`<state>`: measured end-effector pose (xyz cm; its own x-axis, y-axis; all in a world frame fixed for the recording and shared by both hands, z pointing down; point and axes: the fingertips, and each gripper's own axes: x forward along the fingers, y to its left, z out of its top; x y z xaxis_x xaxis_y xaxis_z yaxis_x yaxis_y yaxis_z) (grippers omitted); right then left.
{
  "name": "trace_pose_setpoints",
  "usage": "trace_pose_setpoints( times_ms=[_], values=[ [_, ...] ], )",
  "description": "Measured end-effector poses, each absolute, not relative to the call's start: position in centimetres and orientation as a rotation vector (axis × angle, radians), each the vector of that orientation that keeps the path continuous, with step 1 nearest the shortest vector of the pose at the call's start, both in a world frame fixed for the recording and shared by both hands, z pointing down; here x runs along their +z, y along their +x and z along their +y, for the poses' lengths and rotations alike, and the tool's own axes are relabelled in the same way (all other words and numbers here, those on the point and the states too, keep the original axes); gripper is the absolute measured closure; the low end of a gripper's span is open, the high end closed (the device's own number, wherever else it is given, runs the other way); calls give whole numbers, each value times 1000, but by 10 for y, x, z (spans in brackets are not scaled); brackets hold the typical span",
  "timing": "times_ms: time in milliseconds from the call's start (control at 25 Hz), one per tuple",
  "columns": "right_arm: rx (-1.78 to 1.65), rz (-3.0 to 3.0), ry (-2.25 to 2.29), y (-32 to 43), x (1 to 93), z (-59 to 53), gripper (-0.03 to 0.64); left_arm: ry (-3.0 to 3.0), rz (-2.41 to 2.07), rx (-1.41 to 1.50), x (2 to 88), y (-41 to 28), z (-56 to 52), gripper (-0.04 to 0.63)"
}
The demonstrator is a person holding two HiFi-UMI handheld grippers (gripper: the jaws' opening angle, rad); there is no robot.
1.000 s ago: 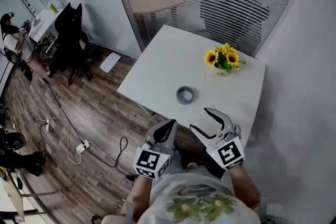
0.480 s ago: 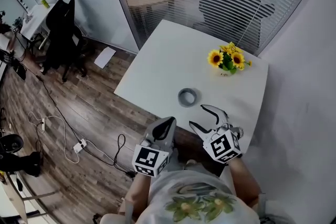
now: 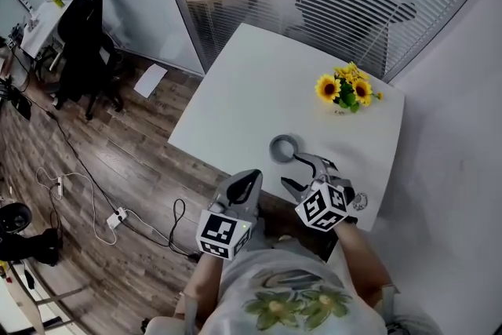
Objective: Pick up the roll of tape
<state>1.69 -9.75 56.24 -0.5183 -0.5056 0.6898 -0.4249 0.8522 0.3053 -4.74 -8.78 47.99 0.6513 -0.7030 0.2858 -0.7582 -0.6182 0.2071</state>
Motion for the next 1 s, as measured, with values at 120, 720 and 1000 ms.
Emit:
trace_pose_setpoints(
  times_ms=[120, 720, 1000],
  values=[
    [-100, -2141, 622, 14, 585, -102, 341, 2561, -1148, 264, 486, -51, -99, 591],
    [-83, -1828, 402, 5, 680, -129, 382, 2588, -1040, 322, 506, -69, -139, 589],
    [-43, -1722, 310, 4, 705, -130, 404, 2582, -1028, 333, 512, -77, -147, 591]
  ],
)
